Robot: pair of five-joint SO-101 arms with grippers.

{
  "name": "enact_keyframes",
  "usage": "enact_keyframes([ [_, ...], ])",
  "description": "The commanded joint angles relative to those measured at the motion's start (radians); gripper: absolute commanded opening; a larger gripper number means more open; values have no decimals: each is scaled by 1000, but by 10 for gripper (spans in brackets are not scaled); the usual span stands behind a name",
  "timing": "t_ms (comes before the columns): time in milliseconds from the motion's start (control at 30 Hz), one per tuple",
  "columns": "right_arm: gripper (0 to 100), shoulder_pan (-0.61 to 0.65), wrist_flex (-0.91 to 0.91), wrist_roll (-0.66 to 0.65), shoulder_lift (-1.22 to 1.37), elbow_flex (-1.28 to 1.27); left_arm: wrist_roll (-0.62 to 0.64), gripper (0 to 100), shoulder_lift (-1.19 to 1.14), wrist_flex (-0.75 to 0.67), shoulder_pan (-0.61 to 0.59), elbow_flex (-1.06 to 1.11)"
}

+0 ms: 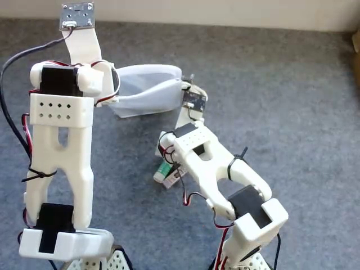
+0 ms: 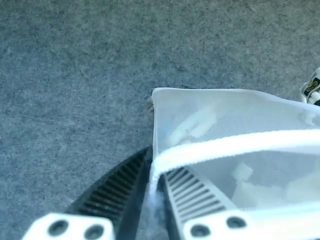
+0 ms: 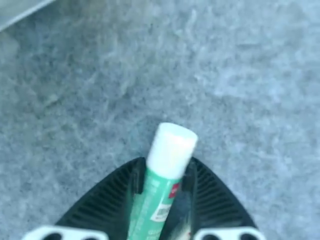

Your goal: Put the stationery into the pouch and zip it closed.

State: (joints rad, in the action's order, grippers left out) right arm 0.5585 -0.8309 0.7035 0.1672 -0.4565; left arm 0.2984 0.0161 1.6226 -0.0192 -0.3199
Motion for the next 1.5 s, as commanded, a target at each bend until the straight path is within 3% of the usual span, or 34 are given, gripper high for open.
enact_keyframes([
  [0, 20, -24, 7, -2, 16, 16, 5, 8, -25, -5, -36, 22],
  [233, 17, -24, -36, -3, -10, 18, 5, 8, -25, -5, -36, 22],
  [800, 15, -24, -74, -8, -414, -142, 5, 8, -25, -5, -36, 22],
  [1133, 15, -24, -73, -270, -558, -214, 5, 8, -25, -5, -36, 22],
  [1467, 15, -24, -71, -367, -710, -300, 5, 8, -18, -37, -36, 65],
])
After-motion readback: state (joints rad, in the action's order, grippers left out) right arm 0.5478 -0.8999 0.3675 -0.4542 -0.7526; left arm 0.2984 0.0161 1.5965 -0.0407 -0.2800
